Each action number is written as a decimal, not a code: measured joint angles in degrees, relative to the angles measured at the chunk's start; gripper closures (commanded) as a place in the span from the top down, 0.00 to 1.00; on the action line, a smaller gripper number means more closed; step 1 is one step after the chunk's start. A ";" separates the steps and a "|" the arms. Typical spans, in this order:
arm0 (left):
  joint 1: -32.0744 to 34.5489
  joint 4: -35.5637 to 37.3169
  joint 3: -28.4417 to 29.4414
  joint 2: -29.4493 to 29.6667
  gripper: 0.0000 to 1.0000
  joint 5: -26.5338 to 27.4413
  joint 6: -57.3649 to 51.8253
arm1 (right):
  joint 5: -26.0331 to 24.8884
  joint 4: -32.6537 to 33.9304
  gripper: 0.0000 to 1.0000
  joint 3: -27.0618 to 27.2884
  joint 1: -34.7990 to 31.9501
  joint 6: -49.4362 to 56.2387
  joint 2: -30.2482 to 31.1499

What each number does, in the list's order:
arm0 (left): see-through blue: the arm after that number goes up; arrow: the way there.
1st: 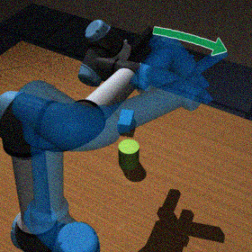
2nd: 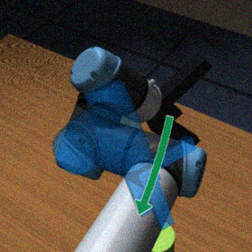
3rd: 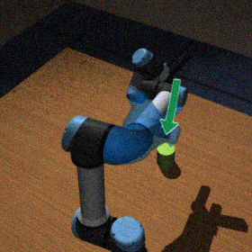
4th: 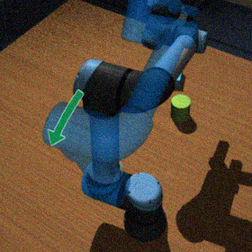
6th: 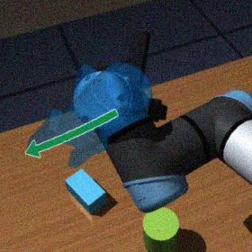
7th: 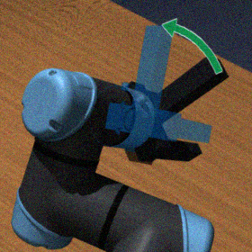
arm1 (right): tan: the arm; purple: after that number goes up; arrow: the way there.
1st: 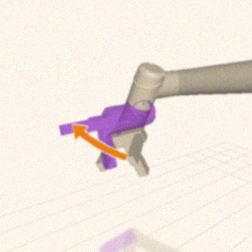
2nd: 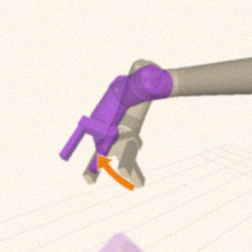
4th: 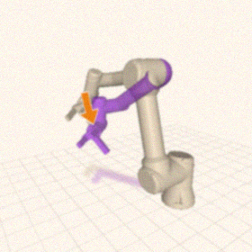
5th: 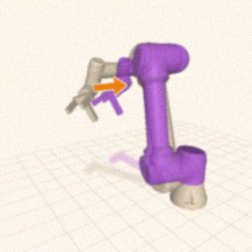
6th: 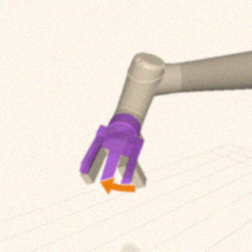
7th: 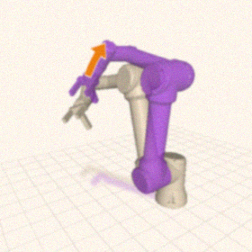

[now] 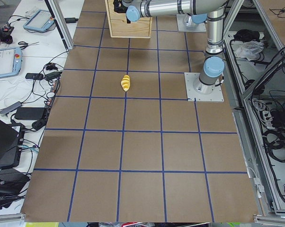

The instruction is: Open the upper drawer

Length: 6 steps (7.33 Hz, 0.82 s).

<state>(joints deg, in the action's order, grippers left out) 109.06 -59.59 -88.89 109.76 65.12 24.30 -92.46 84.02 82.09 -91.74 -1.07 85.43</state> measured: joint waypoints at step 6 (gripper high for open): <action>-0.36 -0.65 -0.18 -0.63 1.00 5.24 -5.41 | 0.00 0.00 1.00 0.00 -0.01 -0.03 0.00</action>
<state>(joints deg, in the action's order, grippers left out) 108.70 -60.24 -89.07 109.13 70.35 18.89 -92.46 84.02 82.09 -91.75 -1.11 85.43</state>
